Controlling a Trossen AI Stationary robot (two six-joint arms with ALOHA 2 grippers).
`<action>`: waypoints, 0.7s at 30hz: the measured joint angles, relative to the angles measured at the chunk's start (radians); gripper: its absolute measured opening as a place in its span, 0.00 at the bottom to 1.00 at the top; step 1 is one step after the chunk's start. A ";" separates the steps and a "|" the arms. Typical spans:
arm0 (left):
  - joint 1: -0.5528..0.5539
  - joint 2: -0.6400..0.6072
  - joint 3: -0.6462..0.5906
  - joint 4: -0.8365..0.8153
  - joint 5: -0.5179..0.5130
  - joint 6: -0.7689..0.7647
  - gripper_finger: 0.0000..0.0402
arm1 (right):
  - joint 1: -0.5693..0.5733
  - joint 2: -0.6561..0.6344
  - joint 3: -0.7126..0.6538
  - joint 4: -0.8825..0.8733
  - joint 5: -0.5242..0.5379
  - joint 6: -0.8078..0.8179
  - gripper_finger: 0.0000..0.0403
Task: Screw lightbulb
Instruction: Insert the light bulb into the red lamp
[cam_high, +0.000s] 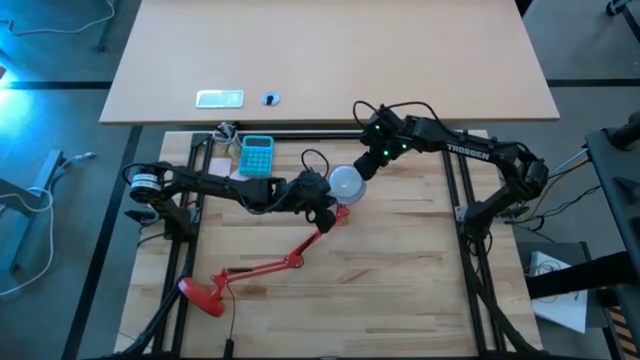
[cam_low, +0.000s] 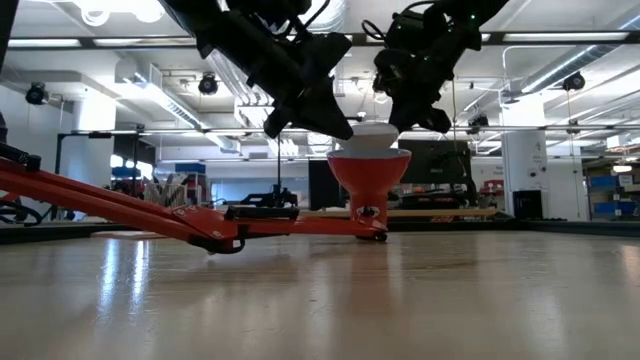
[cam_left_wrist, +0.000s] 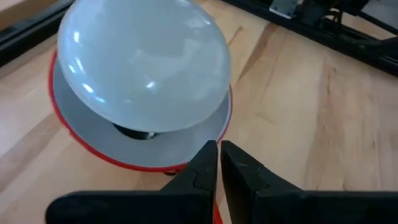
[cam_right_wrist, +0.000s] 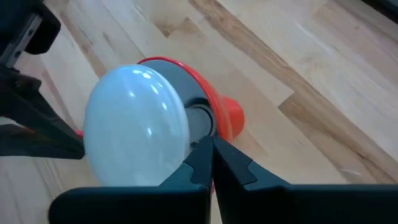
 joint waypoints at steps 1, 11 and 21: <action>0.000 0.000 0.000 0.000 -0.009 0.001 0.04 | 0.001 0.000 0.000 0.001 -0.001 0.000 0.00; 0.036 0.000 -0.015 0.000 -0.071 0.005 0.04 | 0.038 0.000 -0.026 0.054 0.004 0.042 0.00; 0.102 -0.016 -0.014 -0.012 -0.067 0.071 0.04 | 0.079 -0.001 -0.039 0.027 0.023 0.101 0.00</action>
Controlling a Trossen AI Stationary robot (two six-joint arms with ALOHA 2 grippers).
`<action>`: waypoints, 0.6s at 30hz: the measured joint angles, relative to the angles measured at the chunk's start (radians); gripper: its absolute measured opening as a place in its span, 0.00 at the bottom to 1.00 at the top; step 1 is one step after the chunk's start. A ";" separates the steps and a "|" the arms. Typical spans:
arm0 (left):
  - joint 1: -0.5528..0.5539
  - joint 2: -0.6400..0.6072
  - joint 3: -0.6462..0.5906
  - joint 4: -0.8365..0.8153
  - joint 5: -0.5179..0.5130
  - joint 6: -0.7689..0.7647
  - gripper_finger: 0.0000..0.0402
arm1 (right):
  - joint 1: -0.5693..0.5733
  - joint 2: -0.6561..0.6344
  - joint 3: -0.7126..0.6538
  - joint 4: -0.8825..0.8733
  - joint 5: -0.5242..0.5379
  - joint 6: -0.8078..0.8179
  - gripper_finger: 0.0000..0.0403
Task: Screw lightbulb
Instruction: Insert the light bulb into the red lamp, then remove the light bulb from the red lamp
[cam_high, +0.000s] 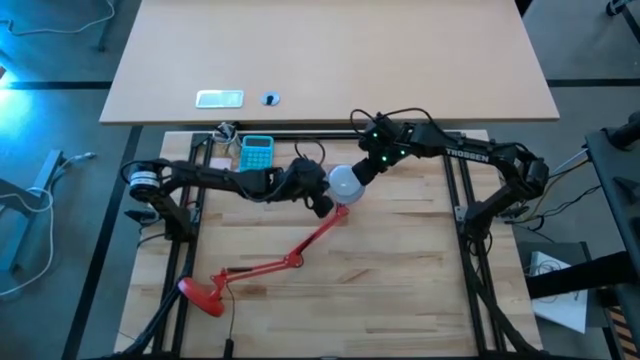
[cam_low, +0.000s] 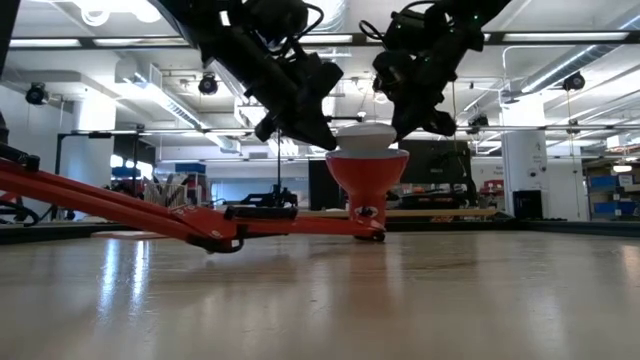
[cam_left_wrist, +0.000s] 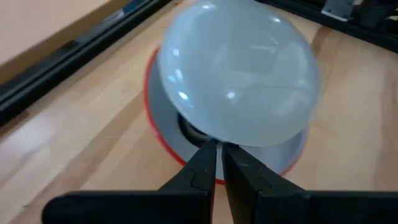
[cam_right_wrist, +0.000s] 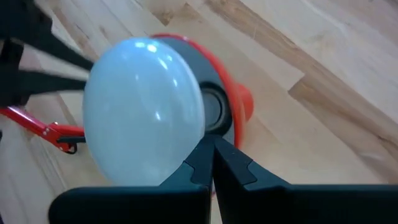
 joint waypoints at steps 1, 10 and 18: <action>0.008 -0.001 0.000 -0.003 -0.001 0.004 0.04 | 0.004 0.000 0.000 -0.005 0.000 0.005 0.00; 0.059 -0.040 0.004 -0.029 -0.022 0.060 0.04 | 0.041 -0.025 -0.002 -0.103 -0.039 0.032 0.00; 0.047 -0.147 0.002 -0.096 -0.003 0.052 0.04 | 0.017 -0.128 -0.002 -0.150 0.054 0.023 0.00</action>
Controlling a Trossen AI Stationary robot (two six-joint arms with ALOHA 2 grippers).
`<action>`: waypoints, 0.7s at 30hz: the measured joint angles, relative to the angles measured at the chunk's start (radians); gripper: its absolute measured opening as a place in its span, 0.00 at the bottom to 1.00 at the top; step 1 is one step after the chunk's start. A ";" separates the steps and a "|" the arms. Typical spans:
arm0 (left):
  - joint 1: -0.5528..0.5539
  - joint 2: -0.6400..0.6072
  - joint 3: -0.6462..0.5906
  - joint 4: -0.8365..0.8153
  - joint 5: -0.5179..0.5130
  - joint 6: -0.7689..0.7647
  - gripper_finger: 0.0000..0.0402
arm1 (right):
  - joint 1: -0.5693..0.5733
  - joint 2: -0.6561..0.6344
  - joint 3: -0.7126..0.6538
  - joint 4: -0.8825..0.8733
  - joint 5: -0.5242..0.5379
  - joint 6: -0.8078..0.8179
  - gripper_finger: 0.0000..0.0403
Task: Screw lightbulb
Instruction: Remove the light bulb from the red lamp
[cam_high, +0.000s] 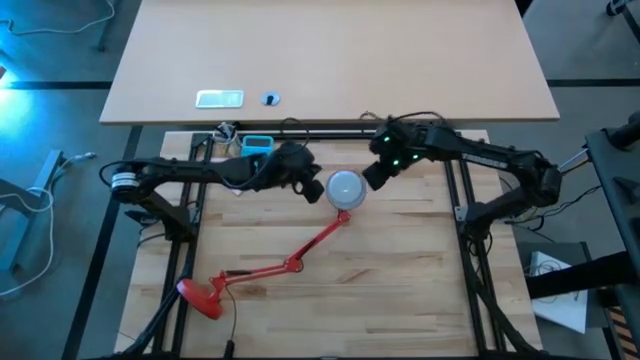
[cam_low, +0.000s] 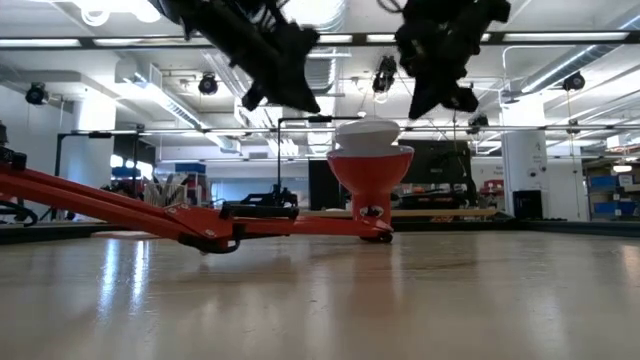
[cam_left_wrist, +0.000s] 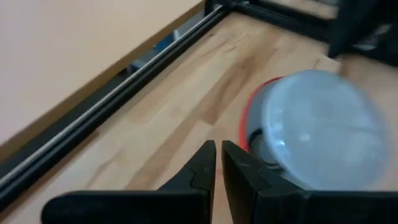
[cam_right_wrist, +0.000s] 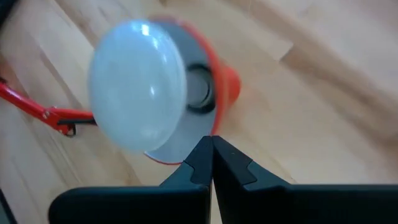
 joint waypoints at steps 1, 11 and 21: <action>-0.010 -0.015 0.000 0.004 0.010 -0.011 0.04 | -0.002 -0.022 0.000 0.004 0.009 -0.014 0.00; -0.180 -0.071 0.006 0.088 0.060 -0.094 0.04 | 0.122 -0.265 -0.044 0.095 0.197 -0.040 0.00; -0.318 -0.037 0.149 0.125 0.044 -0.062 0.04 | 0.467 -0.386 -0.227 0.457 0.368 0.171 0.00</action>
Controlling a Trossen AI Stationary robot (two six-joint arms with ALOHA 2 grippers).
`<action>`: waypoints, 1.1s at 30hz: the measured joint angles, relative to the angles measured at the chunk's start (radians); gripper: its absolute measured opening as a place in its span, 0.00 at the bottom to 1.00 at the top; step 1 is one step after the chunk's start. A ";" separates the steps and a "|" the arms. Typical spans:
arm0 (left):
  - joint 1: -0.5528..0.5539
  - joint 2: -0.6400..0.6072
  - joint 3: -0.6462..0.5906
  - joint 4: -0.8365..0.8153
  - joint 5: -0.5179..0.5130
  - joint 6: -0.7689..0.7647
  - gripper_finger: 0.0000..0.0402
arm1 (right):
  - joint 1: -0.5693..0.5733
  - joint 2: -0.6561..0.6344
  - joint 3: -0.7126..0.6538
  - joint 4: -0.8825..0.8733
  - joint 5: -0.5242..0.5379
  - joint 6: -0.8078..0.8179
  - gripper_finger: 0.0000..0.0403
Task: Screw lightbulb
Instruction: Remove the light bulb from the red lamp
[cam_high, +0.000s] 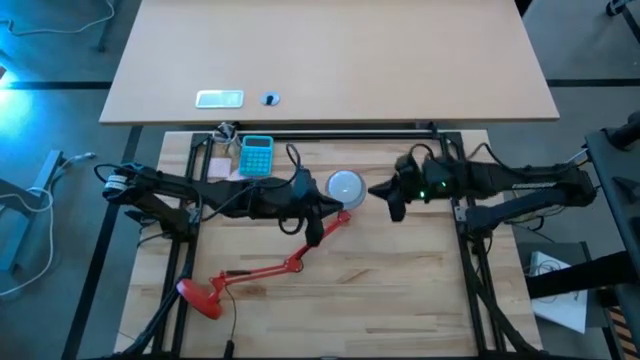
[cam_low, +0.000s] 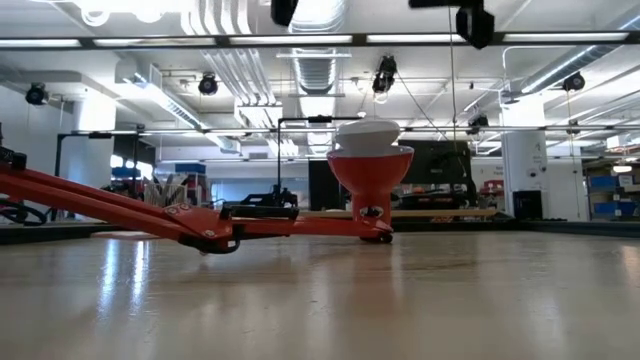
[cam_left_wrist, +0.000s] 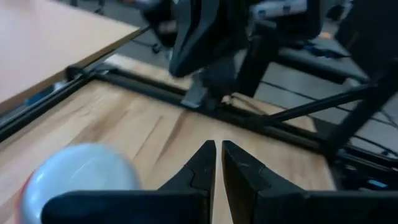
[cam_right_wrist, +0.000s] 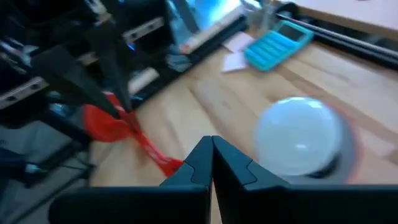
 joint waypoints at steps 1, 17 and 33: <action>-0.006 0.003 0.020 0.001 0.000 0.014 0.04 | 0.036 -0.008 0.000 0.006 0.019 0.017 0.00; -0.051 0.145 0.349 0.012 -0.170 -0.032 0.04 | 0.313 -0.359 -0.031 -0.047 0.071 -0.255 0.00; -0.051 0.173 0.388 -0.007 -0.184 -0.018 0.04 | 0.313 -0.772 -0.368 -0.628 0.117 0.537 0.00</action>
